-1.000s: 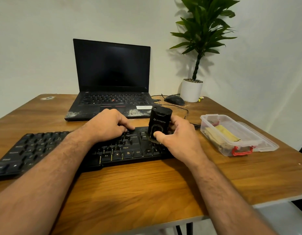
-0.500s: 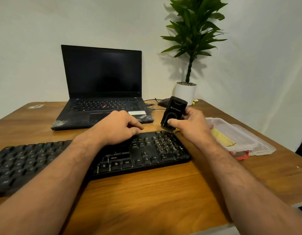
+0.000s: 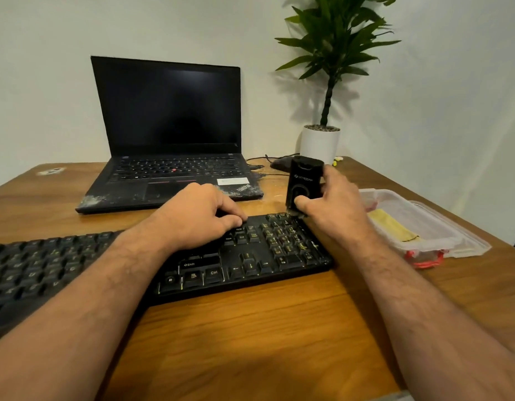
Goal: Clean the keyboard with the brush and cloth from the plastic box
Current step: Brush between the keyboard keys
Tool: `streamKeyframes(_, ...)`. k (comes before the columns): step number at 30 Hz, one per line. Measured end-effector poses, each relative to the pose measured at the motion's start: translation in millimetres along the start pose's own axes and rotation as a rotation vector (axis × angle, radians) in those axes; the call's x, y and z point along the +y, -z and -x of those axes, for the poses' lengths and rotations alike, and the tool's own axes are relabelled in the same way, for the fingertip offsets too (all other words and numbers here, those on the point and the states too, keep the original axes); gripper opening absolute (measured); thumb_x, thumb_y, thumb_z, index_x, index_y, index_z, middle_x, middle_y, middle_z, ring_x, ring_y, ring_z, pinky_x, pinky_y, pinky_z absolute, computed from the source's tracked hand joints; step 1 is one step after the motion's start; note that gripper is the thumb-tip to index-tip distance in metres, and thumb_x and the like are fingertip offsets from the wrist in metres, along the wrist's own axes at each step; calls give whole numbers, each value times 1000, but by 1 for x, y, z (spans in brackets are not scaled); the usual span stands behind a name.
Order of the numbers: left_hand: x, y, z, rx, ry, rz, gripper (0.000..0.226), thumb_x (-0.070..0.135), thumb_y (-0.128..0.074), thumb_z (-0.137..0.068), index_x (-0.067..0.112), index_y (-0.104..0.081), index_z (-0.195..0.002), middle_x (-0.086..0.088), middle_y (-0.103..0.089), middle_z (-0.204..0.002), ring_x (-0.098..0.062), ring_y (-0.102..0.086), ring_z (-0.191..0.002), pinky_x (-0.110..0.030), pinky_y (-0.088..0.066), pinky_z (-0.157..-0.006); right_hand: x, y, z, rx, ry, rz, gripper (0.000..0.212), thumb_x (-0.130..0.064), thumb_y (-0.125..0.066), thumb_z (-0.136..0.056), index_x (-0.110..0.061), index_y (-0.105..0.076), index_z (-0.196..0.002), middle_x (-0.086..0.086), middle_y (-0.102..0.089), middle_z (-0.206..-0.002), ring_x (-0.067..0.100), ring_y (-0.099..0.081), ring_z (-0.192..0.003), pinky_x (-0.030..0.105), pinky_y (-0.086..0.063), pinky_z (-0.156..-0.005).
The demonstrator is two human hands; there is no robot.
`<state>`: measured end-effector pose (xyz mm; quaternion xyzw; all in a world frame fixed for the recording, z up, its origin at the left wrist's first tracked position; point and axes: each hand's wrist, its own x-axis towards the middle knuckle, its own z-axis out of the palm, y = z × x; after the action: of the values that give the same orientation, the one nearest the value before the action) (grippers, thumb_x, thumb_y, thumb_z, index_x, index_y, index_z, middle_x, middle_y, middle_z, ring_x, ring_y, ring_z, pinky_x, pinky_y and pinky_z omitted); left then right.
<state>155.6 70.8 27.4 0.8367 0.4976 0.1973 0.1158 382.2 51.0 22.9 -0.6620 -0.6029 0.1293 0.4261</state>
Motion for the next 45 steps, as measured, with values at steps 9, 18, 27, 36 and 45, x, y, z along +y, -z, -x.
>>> streamKeyframes(9,1,-1,-2,5,17,-28,17,33,-65,-91,41,-76,-102,20,-71,-111,-1,-61,-108,-27,-46,-103,-13,-9,11,-122,56,-64,50,-22,-75,-85,-37,-54,-127,-19,-63,-106,-3,-59,-91,18,-48,-74)
streamKeyframes(18,3,0,1,-18,30,-10,18,32,-65,-91,42,-74,-103,20,-71,-111,0,-61,-104,-29,-47,-103,-10,-11,8,93,-48,53,53,-22,-72,-84,-21,-52,-134,-1,-69,-117,16,-64,-107,36,-51,-96)
streamKeyframes(27,5,1,2,-5,40,-13,18,33,-66,-91,41,-75,-105,19,-71,-111,-1,-61,-104,-29,-48,-101,-11,-2,23,-188,55,-46,57,-26,-76,-84,-36,-51,-135,-11,-62,-125,10,-58,-116,43,-52,-94)
streamKeyframes(36,4,0,1,-15,42,-11,18,32,-66,-91,40,-74,-105,16,-71,-111,1,-57,-94,-28,-48,-98,-9,-2,22,-161,38,-27,65,-9,-69,-88,-40,-35,-134,-10,-62,-120,19,-55,-122,48,-40,-110)
streamKeyframes(45,1,-2,-2,11,27,2,16,32,-68,-89,41,-75,-101,23,-67,-94,6,-53,-83,-20,-44,-92,-9,-3,19,-178,91,-12,60,-12,-70,-89,-36,-38,-134,-10,-62,-114,4,-65,-92,28,-55,-84)
